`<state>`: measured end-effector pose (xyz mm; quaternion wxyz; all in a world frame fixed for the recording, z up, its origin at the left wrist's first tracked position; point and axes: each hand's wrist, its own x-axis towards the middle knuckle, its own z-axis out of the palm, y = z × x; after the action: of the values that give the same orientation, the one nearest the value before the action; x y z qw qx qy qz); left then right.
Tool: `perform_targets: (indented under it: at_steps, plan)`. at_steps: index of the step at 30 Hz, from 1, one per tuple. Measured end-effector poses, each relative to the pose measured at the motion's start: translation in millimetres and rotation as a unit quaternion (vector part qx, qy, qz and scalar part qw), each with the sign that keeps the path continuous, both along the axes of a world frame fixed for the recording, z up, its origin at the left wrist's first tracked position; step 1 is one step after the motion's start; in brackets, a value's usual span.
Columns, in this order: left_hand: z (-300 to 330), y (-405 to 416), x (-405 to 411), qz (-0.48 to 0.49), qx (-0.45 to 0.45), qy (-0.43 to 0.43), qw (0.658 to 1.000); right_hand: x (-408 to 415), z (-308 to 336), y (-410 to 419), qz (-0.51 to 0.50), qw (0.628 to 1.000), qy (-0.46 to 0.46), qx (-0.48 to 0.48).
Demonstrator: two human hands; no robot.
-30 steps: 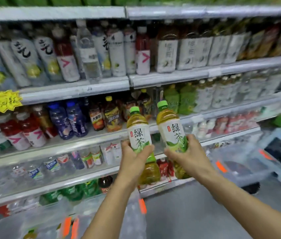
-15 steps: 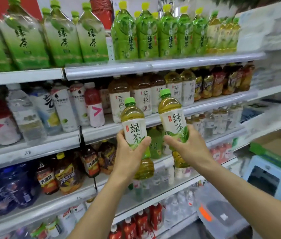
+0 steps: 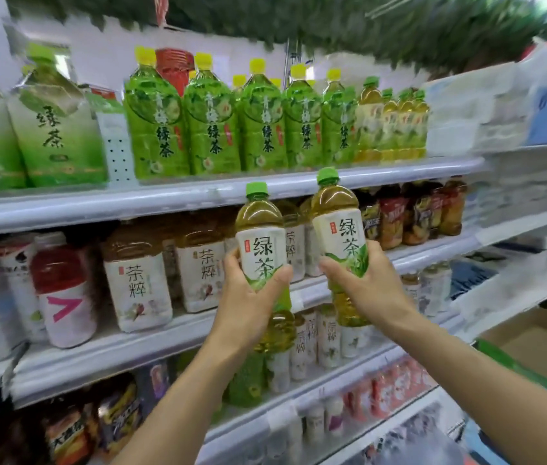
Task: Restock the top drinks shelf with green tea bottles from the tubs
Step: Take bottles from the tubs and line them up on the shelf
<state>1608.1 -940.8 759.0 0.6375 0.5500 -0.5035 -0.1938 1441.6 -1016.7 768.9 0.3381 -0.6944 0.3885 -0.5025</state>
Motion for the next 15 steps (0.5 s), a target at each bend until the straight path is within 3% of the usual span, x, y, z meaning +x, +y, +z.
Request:
perform_targets:
  at_steps: [5, 15]
  plan:
    - [17.2, -66.7, -50.5, 0.026, -0.039, -0.003, 0.999, -57.7, 30.7, -83.8, 0.018, 0.999, 0.011, -0.039]
    - [55.2, -215.4, -175.1, 0.101, -0.083, 0.079, 0.988, -171.9, 105.1, -272.2, 0.081, 0.993, 0.034, -0.076]
